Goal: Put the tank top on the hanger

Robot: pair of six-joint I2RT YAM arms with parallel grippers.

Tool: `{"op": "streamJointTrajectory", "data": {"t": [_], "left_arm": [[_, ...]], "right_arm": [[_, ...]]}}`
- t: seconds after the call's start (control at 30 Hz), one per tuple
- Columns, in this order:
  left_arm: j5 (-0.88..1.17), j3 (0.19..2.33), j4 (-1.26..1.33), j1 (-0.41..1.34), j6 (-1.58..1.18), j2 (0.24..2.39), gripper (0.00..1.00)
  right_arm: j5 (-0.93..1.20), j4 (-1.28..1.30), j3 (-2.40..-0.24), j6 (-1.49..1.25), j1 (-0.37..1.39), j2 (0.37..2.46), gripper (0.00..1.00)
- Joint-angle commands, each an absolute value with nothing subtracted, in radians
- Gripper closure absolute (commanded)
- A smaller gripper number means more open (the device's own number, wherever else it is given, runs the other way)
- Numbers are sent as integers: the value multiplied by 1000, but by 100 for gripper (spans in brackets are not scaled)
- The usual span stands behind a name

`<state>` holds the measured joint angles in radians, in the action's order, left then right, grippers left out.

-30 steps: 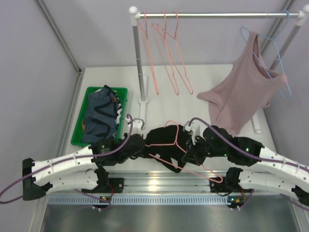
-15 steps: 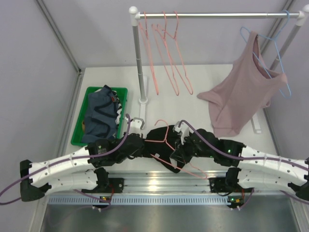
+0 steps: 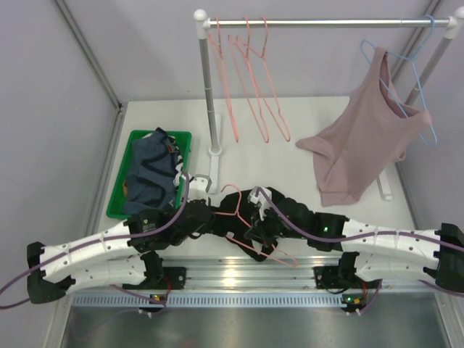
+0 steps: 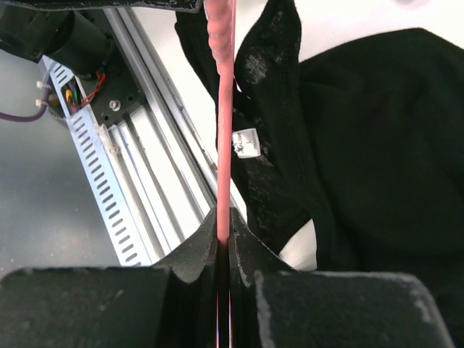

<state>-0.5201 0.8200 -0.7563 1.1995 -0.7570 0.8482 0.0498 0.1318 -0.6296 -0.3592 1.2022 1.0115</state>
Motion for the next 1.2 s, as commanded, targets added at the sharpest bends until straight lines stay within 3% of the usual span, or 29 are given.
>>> {"op": "streamJointTrajectory", "data": {"t": [0.0, 0.2, 0.3, 0.7, 1.17], "left_arm": [[-592, 833, -747, 1201, -796, 827, 94], [-603, 822, -727, 1203, -796, 815, 63], [-589, 815, -695, 1201, -778, 812, 56], [-440, 696, -422, 1215, -649, 634, 51], [-443, 715, -196, 1227, -548, 819, 50]], "right_arm": [[61, -26, -621, -345, 1221, 1015, 100], [63, -58, -606, -344, 1221, 1028, 100], [61, -72, -595, -347, 1221, 1032, 100], [51, -86, -580, -356, 1223, 1037, 100], [49, -78, -592, -360, 1221, 1051, 100]]}}
